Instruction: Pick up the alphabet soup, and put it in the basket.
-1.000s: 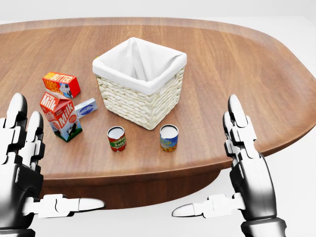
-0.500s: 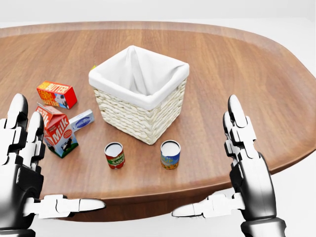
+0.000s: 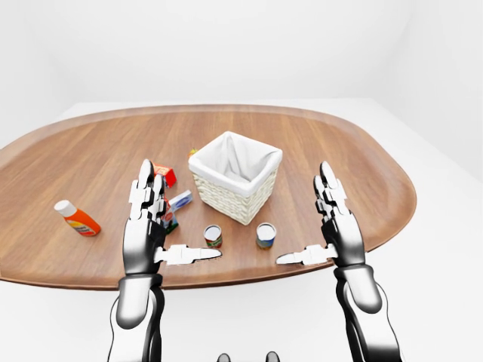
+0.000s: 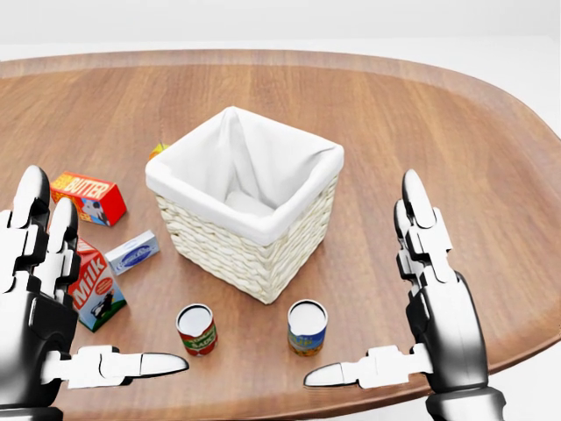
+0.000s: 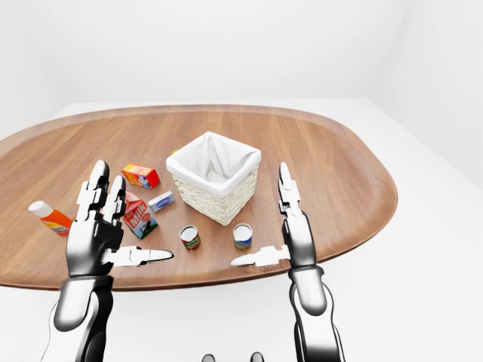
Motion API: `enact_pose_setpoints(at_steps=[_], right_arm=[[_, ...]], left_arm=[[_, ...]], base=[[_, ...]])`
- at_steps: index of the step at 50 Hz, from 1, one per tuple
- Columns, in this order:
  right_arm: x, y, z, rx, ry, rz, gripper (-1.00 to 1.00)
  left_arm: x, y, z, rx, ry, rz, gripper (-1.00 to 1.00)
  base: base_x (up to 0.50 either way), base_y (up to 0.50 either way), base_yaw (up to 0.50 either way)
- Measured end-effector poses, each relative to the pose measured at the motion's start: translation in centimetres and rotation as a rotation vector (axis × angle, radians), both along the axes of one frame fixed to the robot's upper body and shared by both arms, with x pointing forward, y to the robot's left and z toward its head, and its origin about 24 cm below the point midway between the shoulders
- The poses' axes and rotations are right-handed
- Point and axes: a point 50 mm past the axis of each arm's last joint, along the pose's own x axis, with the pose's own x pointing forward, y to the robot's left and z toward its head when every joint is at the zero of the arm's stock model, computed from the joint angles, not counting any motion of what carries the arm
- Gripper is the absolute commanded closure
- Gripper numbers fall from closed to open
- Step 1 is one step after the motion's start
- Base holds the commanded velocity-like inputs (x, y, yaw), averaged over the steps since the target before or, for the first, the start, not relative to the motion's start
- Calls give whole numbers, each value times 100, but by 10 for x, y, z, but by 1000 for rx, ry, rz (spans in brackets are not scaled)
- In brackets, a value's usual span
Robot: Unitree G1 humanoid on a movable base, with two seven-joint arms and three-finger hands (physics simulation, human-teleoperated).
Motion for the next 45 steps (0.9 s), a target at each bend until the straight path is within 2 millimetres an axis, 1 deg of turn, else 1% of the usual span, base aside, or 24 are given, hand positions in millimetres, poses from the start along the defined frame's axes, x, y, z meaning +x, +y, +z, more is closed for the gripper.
enact_pose_setpoints(at_steps=[36, 45], right_arm=[[0, 1, -1, -5, 3, 2, -100], [1, 1, -2, -10, 4, 2, -100]], left_arm=[[0, 0, 0, 3, -1, 1, -100], [0, 0, 0, 3, -2, 2, -100]], base=[[30, 0, 0], [5, 0, 0]])
